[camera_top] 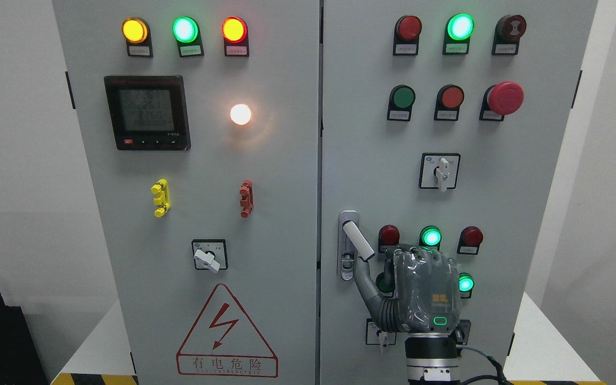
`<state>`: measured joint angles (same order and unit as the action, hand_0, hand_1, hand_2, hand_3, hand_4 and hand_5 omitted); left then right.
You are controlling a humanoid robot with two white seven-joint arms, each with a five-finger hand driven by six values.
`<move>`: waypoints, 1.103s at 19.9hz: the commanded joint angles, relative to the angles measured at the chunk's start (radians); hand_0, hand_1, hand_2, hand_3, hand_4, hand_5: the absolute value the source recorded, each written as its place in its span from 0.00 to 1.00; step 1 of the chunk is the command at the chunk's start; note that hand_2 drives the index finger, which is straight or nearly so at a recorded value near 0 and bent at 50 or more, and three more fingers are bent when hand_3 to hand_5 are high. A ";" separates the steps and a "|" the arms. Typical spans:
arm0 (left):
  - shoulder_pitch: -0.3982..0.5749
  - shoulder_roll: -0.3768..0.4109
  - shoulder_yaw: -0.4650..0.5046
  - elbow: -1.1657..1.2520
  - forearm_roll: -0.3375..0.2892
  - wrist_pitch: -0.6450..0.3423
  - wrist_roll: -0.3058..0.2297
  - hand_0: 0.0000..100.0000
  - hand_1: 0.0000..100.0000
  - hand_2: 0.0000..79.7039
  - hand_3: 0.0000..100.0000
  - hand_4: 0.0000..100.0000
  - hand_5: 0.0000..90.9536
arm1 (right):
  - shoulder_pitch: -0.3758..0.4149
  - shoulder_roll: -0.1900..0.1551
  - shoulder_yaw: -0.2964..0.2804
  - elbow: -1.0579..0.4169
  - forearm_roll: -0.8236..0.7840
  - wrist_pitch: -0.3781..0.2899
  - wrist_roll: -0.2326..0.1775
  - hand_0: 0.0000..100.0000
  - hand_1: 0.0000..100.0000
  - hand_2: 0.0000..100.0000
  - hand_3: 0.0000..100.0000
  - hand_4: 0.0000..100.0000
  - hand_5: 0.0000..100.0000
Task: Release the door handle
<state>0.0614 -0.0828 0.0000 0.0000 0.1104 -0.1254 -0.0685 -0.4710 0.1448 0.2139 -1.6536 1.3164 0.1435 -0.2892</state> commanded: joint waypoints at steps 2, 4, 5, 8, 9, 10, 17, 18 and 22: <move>0.000 0.000 -0.012 -0.015 0.000 0.000 -0.001 0.12 0.39 0.00 0.00 0.00 0.00 | 0.000 -0.002 -0.007 -0.002 0.004 -0.001 0.002 0.51 0.38 1.00 1.00 1.00 0.97; 0.000 0.000 -0.012 -0.015 0.000 0.000 -0.001 0.12 0.39 0.00 0.00 0.00 0.00 | -0.001 -0.002 -0.007 -0.008 0.004 -0.001 0.002 0.51 0.38 1.00 1.00 1.00 0.97; 0.000 0.000 -0.012 -0.015 0.000 0.000 -0.001 0.12 0.39 0.00 0.00 0.00 0.00 | -0.002 -0.001 -0.007 -0.011 0.004 -0.001 0.002 0.51 0.39 1.00 1.00 1.00 0.97; 0.000 0.000 -0.012 -0.015 0.000 0.000 -0.001 0.12 0.39 0.00 0.00 0.00 0.00 | -0.005 -0.001 -0.016 -0.011 0.003 -0.002 0.002 0.51 0.38 1.00 1.00 1.00 0.97; 0.000 0.000 -0.012 -0.015 0.000 0.000 -0.001 0.12 0.39 0.00 0.00 0.00 0.00 | -0.006 -0.001 -0.016 -0.011 0.003 -0.002 0.002 0.51 0.38 1.00 1.00 1.00 0.97; 0.000 0.000 -0.012 -0.015 0.000 0.000 -0.001 0.12 0.39 0.00 0.00 0.00 0.00 | -0.009 -0.001 -0.016 -0.011 0.003 -0.002 0.002 0.51 0.38 1.00 1.00 1.00 0.97; 0.000 0.000 -0.012 -0.015 0.000 0.000 -0.001 0.12 0.39 0.00 0.00 0.00 0.00 | -0.018 -0.001 -0.025 -0.011 0.001 -0.002 0.002 0.51 0.38 1.00 1.00 1.00 0.97; 0.000 0.000 -0.012 -0.015 0.000 0.000 -0.001 0.12 0.39 0.00 0.00 0.00 0.00 | -0.021 -0.001 -0.025 -0.011 0.003 -0.002 0.002 0.51 0.38 1.00 1.00 1.00 0.97; 0.000 0.000 -0.012 -0.015 -0.001 0.000 -0.001 0.12 0.39 0.00 0.00 0.00 0.00 | -0.023 -0.001 -0.028 -0.009 0.003 -0.002 0.002 0.51 0.38 1.00 1.00 1.00 0.97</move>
<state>0.0614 -0.0829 0.0000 0.0000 0.1104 -0.1254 -0.0685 -0.4890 0.1442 0.1954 -1.6620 1.3191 0.1417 -0.2864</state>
